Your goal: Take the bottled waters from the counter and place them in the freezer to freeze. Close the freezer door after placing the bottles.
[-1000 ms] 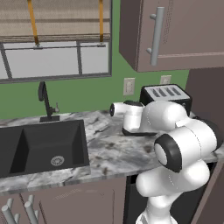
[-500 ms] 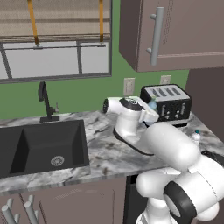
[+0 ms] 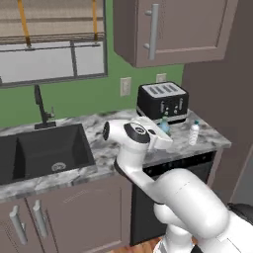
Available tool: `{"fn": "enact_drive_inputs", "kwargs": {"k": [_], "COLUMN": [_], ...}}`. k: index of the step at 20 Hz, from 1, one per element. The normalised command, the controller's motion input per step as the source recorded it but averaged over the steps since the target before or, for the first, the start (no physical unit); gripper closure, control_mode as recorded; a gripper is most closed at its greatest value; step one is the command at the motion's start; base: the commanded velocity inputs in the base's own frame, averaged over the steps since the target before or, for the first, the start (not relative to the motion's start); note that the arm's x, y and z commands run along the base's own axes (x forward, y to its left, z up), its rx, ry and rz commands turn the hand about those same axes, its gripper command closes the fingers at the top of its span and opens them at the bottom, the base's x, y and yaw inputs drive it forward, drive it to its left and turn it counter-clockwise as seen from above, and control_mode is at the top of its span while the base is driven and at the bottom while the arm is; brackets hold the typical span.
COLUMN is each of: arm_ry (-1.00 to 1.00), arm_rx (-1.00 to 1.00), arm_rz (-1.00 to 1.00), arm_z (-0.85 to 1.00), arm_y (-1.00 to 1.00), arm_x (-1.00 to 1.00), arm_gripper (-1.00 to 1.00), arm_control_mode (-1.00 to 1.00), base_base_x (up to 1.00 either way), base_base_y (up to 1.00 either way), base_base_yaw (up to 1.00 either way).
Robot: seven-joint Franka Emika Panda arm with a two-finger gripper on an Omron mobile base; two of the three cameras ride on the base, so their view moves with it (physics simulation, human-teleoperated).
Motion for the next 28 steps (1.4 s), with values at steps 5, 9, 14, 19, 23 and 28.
{"fn": "enact_drive_inputs", "kwargs": {"k": [5, 9, 14, 19, 23, 28], "arm_ry": [0.0, 0.0, 0.0, 0.0, 0.0, 0.0], "arm_rx": [0.0, 0.0, 0.0, 0.0, 0.0, 0.0], "arm_rz": [0.0, 0.0, 0.0, 0.0, 0.0, 0.0], "arm_z": [0.0, 0.0, 0.0, 0.0, 0.0, 0.0], "arm_y": [0.0, 0.0, 0.0, 0.0, 0.0, 0.0], "arm_x": [0.0, 0.0, 0.0, 0.0, 0.0, 0.0], "arm_gripper": [1.0, 1.0, 1.0, 1.0, 1.0, 1.0], "arm_control_mode": [1.0, 1.0, 1.0, 1.0, 1.0, 1.0], "base_base_x": [-1.0, -0.94, -0.77, -0.6, -0.1, 0.9], "base_base_y": [0.24, 0.0, -0.11, -0.37, -0.63, -0.52], "base_base_yaw": [-0.67, -0.74, -0.73, -0.72, -0.61, -0.18]}}
